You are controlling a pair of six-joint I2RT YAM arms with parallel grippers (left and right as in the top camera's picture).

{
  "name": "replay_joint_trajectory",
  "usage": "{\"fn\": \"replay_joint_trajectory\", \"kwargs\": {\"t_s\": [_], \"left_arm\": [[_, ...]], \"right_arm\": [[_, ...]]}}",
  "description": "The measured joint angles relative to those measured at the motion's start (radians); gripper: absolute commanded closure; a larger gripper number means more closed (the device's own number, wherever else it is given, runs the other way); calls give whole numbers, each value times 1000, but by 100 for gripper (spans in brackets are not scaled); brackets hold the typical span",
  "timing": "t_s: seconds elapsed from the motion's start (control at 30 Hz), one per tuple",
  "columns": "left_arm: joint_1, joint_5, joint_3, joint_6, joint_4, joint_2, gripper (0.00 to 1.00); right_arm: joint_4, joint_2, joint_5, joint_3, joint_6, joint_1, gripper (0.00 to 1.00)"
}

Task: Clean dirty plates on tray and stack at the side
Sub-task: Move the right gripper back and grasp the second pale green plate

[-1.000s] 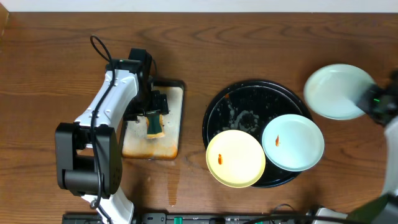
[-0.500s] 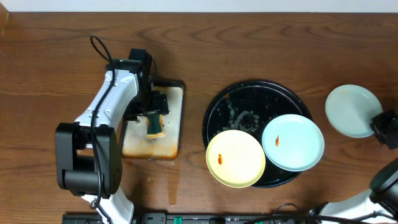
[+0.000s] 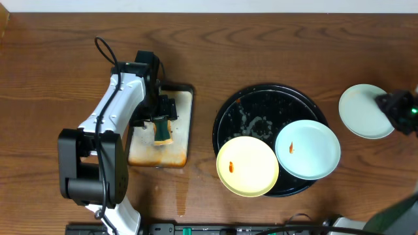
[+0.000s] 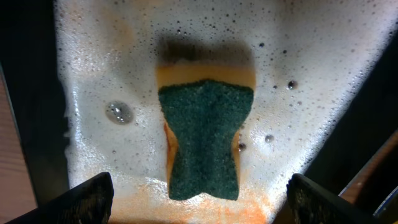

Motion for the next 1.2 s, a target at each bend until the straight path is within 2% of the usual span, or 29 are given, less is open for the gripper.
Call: {"fn": "replay_joint_trajectory", "kwargs": {"t_s": [0.2,0.4,0.5,0.7,0.77,0.8,0.87,1.0,1.1,1.13,1.2], "left_arm": [[0,0,0,0,0,0,10],[0,0,0,0,9,0,10],[0,3,0,0,27,0,10],[-5,70,-5,-9,37,0,12],[-12,69,-27,-40,61,-2,27],[-16,62,-44,-66,75,-3,39],[-24,35,-90,-111,106,-3,53],[-30,-4,-182,-174,193,-3,73],[-30,-14,-225,-190,271,-6,80],[-30,-15,-237,-190,293,-9,89],[-31,-19,-261,-192,326,-21,92]], "right_arm": [[-145,-146,36,2,-68,268,52],[-274,-125,230,-16,-83,481,54],[-262,-106,278,-58,-90,510,54],[-215,-96,193,-112,-153,516,54],[-207,-96,177,-112,-161,516,54],[-205,-96,171,-112,-164,516,54],[-207,-96,163,-112,-169,516,54],[-216,-96,164,-112,-172,516,54],[-216,-96,191,-112,-171,516,53],[-216,-96,198,-112,-169,516,53],[-216,-96,209,-112,-167,516,53]]}}
